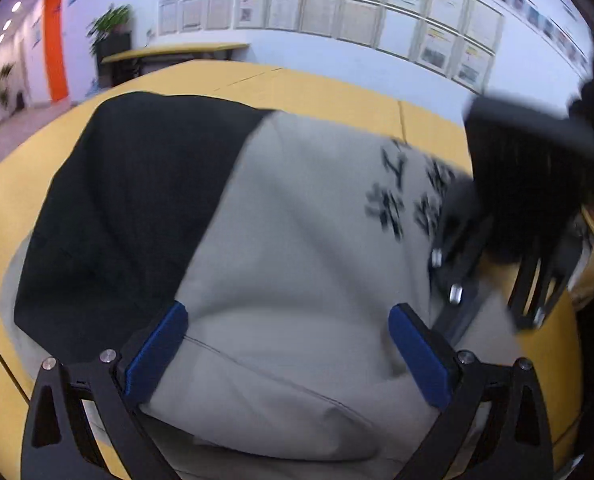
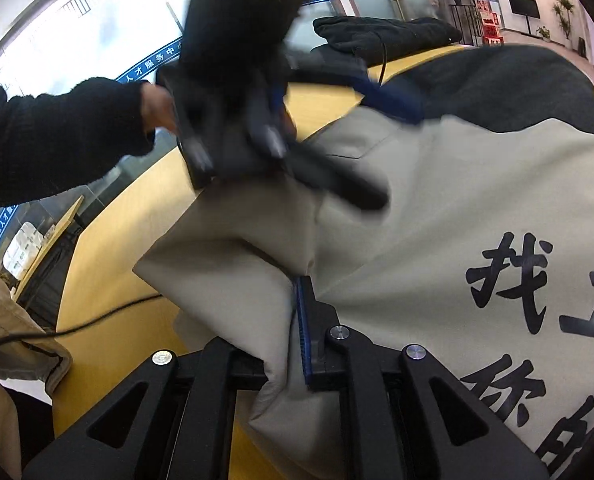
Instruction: Fold clothes
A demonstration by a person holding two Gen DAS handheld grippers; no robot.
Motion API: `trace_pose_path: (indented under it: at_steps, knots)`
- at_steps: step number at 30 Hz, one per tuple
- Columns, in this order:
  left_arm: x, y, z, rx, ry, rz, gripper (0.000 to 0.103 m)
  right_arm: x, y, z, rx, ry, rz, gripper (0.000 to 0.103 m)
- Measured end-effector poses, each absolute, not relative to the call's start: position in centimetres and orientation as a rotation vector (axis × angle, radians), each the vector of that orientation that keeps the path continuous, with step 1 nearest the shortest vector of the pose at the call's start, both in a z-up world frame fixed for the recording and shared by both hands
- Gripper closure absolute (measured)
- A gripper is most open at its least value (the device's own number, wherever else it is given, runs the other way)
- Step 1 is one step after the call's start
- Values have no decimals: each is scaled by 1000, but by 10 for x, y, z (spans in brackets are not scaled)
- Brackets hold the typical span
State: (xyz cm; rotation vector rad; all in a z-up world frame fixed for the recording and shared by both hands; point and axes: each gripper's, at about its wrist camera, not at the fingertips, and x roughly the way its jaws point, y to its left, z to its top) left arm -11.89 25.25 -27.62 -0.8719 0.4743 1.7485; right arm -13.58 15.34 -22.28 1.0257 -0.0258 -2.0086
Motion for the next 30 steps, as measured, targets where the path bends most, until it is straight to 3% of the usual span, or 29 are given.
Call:
trace_pose_path:
  at_steps: [5,7,8,9,12,16,18,19,22,24,27,30]
  knots:
    - [-106,268,-292,-825,541,1728,0,-105,172,-202,1003,-16,-2058,82]
    - [-105,272,-291,-829,547,1721,0,-83,192,-184,977,-25,-2112,61]
    - [-105,274,-291,-831,547,1719,0,-71,208,-172,961,-24,-2171,40]
    - [-105,277,-291,-833,546,1716,0,-61,223,-160,948,2,-2243,32]
    - [-104,285,-291,-841,550,1713,0,-39,253,-151,1001,265,-2420,28]
    - [-105,290,-289,-847,557,1714,0,-48,245,-183,1043,666,-2436,29]
    - [-106,300,-291,-848,562,1715,0,-55,240,-198,1018,738,-2462,51]
    - [-106,303,-291,-849,563,1716,0,-60,239,-199,1011,733,-2506,54]
    - [-109,313,-292,-856,551,1716,0,-66,255,-199,1080,519,-2654,71]
    - [-109,322,-293,-856,548,1709,1,-69,271,-198,1144,315,-2744,89]
    - [-108,332,-296,-849,559,1696,0,-70,291,-201,1246,18,-2821,92]
    - [-106,324,-291,-834,569,1651,0,-55,293,-200,1308,-104,-2794,92]
